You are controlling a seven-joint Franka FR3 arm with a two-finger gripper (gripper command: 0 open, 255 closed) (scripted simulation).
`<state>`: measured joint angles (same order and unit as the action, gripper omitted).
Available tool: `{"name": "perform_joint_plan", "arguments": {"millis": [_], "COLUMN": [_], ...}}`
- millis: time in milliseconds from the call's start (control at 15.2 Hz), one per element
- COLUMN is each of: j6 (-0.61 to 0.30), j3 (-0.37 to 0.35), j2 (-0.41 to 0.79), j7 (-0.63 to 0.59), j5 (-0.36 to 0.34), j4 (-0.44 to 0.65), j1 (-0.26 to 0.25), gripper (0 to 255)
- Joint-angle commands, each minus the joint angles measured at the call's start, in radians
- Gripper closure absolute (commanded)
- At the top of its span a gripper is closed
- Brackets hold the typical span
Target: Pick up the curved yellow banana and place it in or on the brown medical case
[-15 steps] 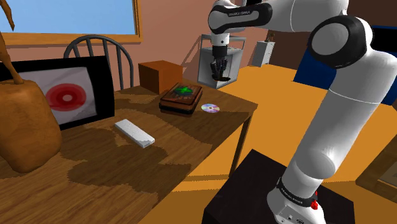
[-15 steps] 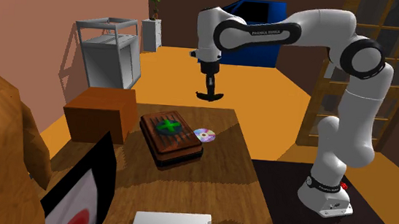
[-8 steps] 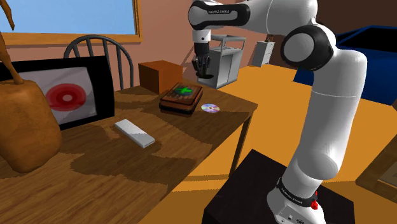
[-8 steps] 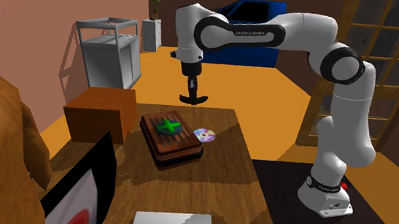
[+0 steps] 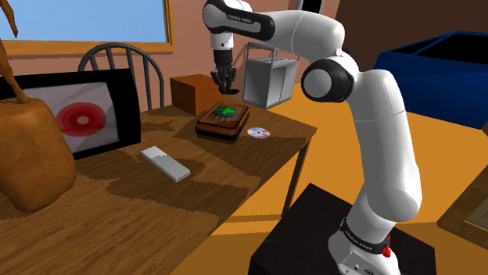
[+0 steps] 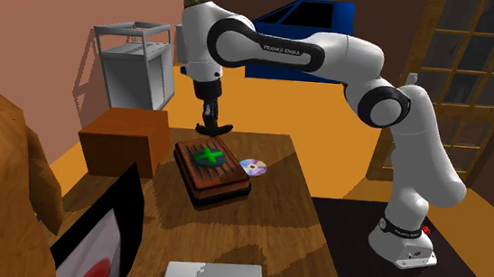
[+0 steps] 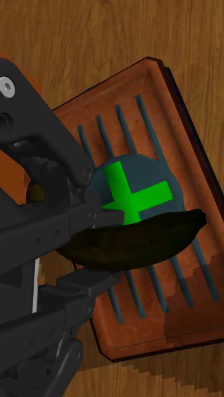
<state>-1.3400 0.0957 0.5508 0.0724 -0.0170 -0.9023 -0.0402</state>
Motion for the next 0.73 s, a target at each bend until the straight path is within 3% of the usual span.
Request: {"name": "perform_joint_plan", "arguments": {"millis": [0, 660], "j6": [-0.013, -0.193], "j3": [-0.002, -0.003], "j2": [0.016, -0.053], "j7": [-0.008, -0.017], "j5": [0.001, -0.004], "j4": [0.003, -0.246], "j1": [-0.005, -0.013], "gripper": [255, 255]}}
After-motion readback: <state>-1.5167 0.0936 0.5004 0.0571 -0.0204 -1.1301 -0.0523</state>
